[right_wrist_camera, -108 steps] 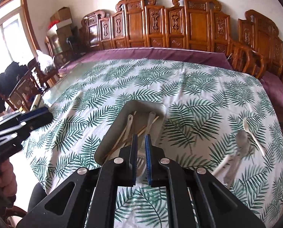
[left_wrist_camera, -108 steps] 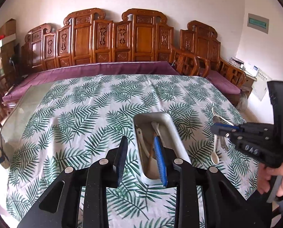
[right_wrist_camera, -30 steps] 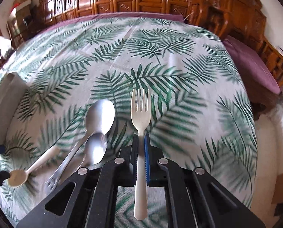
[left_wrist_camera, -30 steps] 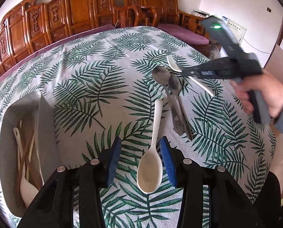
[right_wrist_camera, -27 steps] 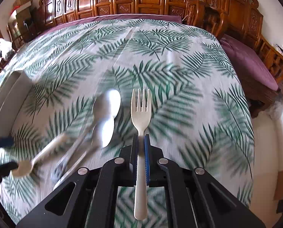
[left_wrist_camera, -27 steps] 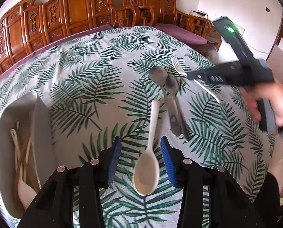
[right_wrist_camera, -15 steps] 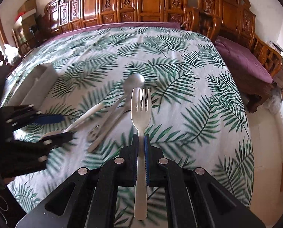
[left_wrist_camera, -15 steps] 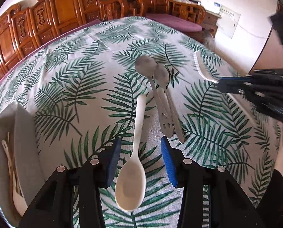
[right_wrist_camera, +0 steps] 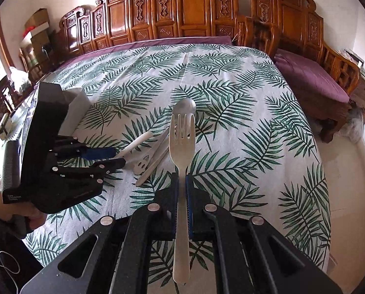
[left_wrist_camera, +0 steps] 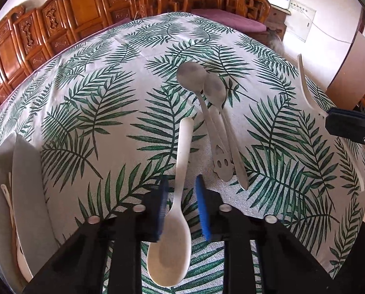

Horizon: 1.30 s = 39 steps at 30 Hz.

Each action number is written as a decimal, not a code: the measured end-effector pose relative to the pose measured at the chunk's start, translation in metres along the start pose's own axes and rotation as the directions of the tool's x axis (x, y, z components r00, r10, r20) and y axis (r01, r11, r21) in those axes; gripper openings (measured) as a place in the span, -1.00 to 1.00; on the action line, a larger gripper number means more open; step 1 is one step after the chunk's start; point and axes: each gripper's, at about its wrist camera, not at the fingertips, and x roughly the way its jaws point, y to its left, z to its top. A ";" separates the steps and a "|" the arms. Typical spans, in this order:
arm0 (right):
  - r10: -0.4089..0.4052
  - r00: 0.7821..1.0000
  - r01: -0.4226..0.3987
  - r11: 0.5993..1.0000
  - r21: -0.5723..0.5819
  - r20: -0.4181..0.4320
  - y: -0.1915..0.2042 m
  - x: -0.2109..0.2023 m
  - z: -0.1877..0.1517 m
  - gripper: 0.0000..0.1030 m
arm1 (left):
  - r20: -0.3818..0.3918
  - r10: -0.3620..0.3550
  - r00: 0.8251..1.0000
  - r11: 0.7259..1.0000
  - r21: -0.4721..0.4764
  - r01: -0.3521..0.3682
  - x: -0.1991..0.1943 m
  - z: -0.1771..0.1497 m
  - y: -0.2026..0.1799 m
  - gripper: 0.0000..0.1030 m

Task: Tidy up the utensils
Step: 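Close the left tool on the white spoon's handle and lift it while the right tool carries the fork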

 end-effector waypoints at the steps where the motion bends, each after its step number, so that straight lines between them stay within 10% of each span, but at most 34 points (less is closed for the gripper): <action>1: 0.004 1.000 -0.004 1.000 0.001 0.001 0.000 0.000 0.000 -0.86 | 0.000 0.002 1.000 1.000 0.004 -0.002 0.000 0.000 -0.001 -0.70; 13: 0.013 1.000 -0.013 1.000 0.007 0.001 -0.001 0.000 0.000 -0.86 | -0.015 0.093 0.996 0.995 0.024 -0.093 -0.008 -0.002 -0.011 -0.87; 39: 0.089 0.995 -0.086 0.995 -0.058 0.045 0.044 -0.019 0.007 -0.86 | 0.148 0.167 0.975 0.985 -0.071 -0.158 -0.151 -0.049 0.046 -0.87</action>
